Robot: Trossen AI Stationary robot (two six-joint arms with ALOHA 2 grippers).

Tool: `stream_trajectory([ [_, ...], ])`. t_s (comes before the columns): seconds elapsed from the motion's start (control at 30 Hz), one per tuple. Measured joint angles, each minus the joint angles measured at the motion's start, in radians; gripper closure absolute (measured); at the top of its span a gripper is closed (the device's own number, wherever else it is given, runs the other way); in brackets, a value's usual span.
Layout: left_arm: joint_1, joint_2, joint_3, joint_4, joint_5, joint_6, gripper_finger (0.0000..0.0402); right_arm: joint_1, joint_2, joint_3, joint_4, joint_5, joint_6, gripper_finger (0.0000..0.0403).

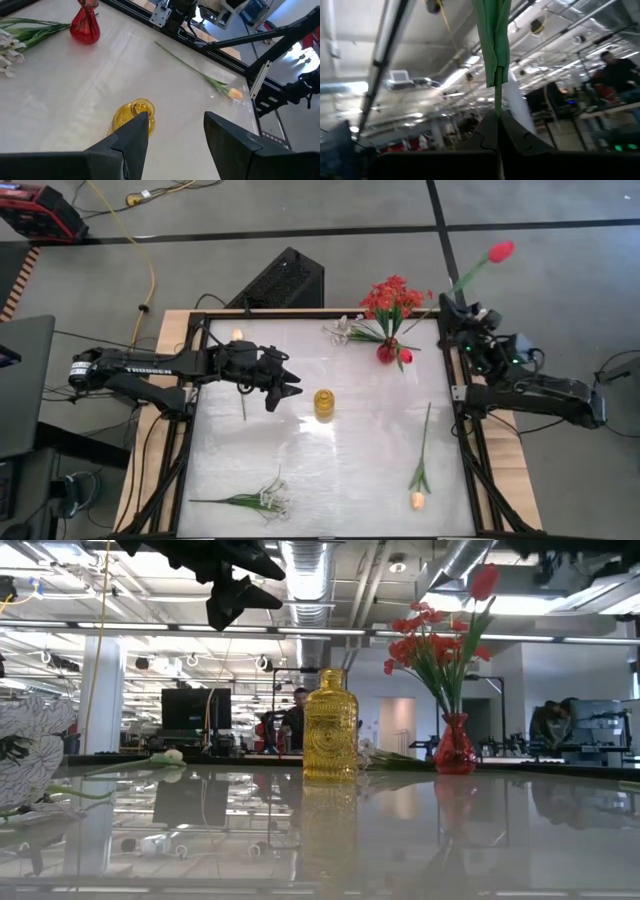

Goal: Sort flowers into vase by color
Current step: Put the red flower into the red vase

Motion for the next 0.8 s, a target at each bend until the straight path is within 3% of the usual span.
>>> stream_trajectory([
  [0.4,0.004,0.000,0.000,0.000,-0.011,0.025,0.0223,-0.171,0.182,-0.201,0.321,0.013,0.005,0.0379],
  [0.8,0.004,0.000,0.000,0.000,-0.020,0.034,0.0223,-0.190,0.363,-0.234,0.400,0.012,0.037,0.0379],
])
